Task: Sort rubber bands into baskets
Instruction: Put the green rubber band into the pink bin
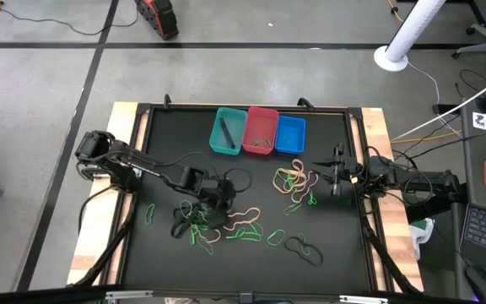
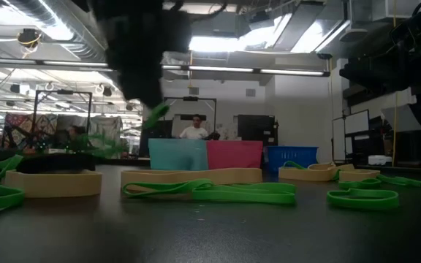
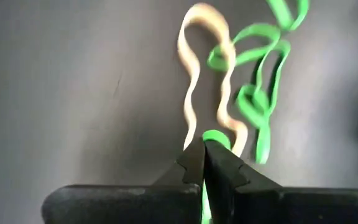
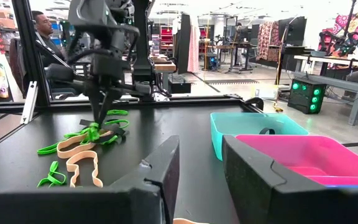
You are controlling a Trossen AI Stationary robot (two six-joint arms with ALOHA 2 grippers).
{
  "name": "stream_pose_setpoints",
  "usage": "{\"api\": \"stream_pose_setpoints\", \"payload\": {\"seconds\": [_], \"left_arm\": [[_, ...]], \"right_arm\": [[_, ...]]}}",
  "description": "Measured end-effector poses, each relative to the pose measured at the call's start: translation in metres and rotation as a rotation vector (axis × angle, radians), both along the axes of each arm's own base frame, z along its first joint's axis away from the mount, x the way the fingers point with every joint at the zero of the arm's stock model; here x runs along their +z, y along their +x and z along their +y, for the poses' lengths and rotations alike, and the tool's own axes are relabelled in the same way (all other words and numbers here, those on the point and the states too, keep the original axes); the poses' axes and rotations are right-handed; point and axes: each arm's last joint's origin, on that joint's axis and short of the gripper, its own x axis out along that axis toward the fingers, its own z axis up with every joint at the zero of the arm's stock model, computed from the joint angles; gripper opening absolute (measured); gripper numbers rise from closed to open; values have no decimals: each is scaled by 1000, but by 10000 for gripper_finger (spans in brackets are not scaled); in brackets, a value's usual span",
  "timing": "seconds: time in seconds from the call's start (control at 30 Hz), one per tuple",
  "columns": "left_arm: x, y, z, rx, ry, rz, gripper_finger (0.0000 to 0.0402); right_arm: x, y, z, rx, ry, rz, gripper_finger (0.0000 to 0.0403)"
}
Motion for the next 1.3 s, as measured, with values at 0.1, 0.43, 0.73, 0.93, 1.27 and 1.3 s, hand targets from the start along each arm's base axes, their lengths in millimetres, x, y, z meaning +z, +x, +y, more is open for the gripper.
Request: {"api": "stream_pose_setpoints", "payload": {"seconds": [0.1,0.43,0.73,0.93,1.27,1.3], "left_arm": [[5,8,2,-11,10,-102,0],[27,32,33,-1,129,-417,0],[43,42,78,50,333,-590,0],[50,42,112,93,452,-645,0],[41,33,187,228,598,-605,0],[36,32,194,244,598,-585,0]], "right_arm": [[0,0,0,0,0,0,122],[0,0,0,0,0,0,122],[0,0,0,0,0,0,122],[0,0,0,0,0,0,122],[0,0,0,0,0,0,122],[0,0,0,0,0,0,122]]}}
